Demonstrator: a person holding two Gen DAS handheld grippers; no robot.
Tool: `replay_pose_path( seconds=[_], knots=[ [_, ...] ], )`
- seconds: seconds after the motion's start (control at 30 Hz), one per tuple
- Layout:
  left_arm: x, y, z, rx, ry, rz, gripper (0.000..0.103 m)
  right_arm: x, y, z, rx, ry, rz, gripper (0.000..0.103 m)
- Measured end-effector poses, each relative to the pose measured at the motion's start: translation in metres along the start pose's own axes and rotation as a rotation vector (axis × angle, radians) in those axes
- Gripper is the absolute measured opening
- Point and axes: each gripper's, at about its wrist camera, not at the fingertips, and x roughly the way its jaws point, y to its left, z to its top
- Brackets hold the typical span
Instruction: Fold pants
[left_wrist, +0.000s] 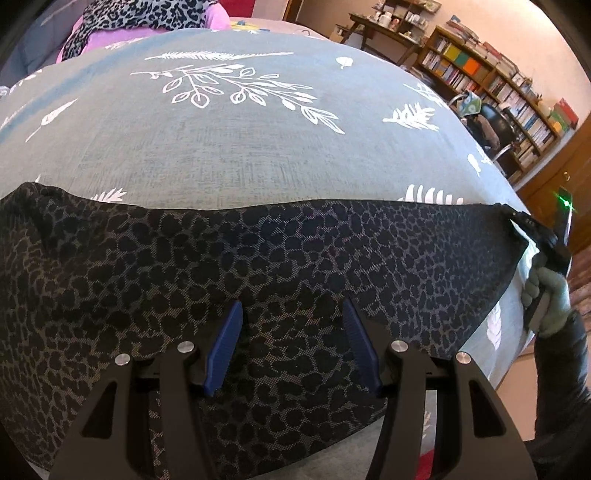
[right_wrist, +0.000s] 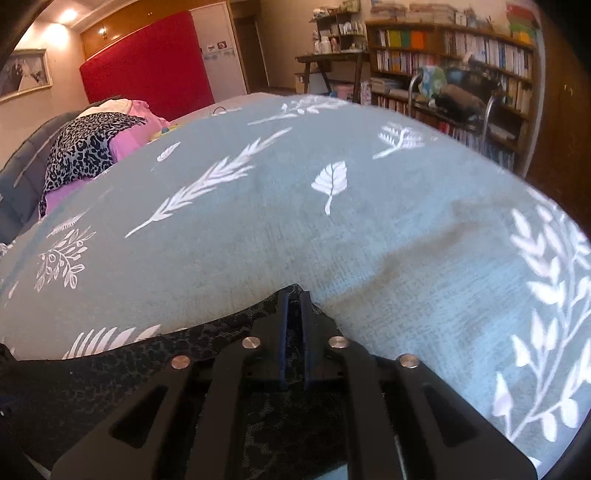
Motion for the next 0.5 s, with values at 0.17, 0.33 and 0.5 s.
replay_pose_path(
  seconds=[0.17, 0.33, 0.5],
  knots=[
    [-0.010, 0.008, -0.001, -0.046, -0.030, -0.014, 0.057, -0.036, 0.035, -0.012, -0.078, -0.055, 0.002, 0.044],
    [-0.012, 0.011, -0.014, -0.035, -0.016, -0.030, 0.057, -0.025, 0.048, -0.037, -0.100, 0.018, 0.033, 0.044],
    [-0.020, 0.026, -0.019, -0.061, -0.027, -0.023, 0.057, -0.013, 0.039, -0.041, -0.047, 0.061, 0.037, 0.044]
  ],
)
